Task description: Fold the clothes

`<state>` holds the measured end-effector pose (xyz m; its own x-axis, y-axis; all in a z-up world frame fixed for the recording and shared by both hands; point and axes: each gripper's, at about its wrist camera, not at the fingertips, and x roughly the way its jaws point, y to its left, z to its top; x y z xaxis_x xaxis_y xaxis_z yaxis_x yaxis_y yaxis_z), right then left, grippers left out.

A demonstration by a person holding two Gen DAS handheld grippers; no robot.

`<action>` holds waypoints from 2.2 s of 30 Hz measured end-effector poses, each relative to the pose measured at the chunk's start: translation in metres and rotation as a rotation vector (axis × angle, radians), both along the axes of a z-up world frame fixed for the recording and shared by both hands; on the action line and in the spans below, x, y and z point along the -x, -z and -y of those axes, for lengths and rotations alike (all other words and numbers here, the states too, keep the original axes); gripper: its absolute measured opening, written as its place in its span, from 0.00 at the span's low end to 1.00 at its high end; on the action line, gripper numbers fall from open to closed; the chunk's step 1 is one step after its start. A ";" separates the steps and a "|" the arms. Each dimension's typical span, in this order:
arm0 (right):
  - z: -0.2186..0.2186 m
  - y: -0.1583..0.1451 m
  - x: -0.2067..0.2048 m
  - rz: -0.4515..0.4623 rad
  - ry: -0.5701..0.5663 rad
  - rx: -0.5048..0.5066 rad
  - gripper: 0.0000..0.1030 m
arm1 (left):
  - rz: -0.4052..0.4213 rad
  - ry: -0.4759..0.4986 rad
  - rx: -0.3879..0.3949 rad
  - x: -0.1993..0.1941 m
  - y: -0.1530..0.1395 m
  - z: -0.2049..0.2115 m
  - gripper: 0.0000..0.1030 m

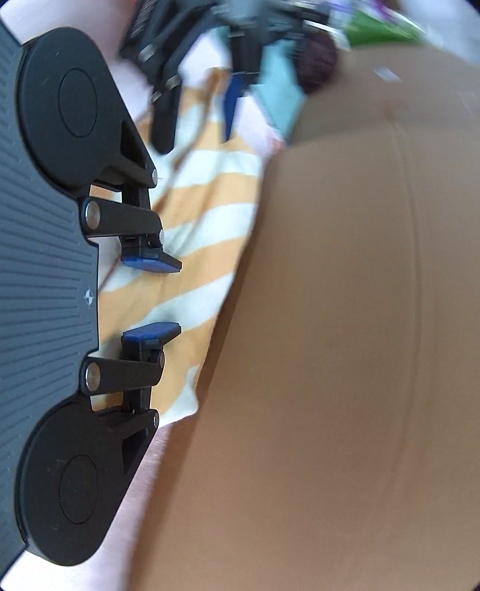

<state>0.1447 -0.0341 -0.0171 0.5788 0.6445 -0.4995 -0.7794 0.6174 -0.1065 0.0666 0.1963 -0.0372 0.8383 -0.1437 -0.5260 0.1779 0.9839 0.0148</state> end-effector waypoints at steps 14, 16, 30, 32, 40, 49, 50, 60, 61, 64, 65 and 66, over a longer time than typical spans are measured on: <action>0.017 -0.006 0.015 -0.101 0.197 -0.194 0.46 | 0.067 -0.029 -0.022 -0.002 -0.024 0.015 0.76; 0.019 -0.001 0.014 -0.113 0.202 -0.197 0.46 | 0.016 -0.052 0.010 -0.013 -0.007 0.008 0.77; 0.019 -0.031 0.082 -0.085 0.478 -0.264 0.65 | 0.143 -0.269 -0.054 0.072 -0.059 0.064 0.97; 0.025 -0.031 0.089 -0.101 0.514 -0.248 0.69 | 0.148 -0.288 -0.048 0.088 -0.059 0.083 0.98; 0.086 -0.046 0.123 -0.136 0.762 -0.162 0.92 | 0.001 -0.366 0.096 0.110 -0.054 0.155 0.99; 0.174 -0.057 0.179 -0.008 0.916 -0.141 0.98 | 0.016 -0.415 0.026 0.122 -0.066 0.235 0.99; 0.185 -0.057 0.181 -0.025 0.930 -0.150 0.98 | 0.001 -0.406 0.012 0.119 -0.068 0.246 0.99; 0.260 -0.046 0.189 -0.113 1.059 -0.175 0.95 | -0.132 -0.298 -0.049 0.111 -0.061 0.330 0.99; 0.258 -0.044 0.190 -0.116 1.053 -0.172 0.95 | -0.140 -0.296 -0.025 0.114 -0.059 0.329 0.99; 0.252 -0.040 0.191 -0.126 1.035 -0.162 0.95 | -0.159 -0.302 -0.016 0.119 -0.057 0.328 0.99; 0.248 -0.039 0.192 -0.137 1.018 -0.165 0.95 | -0.158 -0.311 -0.022 0.120 -0.057 0.326 0.99; 0.244 -0.038 0.193 -0.148 1.002 -0.168 0.95 | -0.155 -0.323 -0.031 0.122 -0.057 0.324 1.00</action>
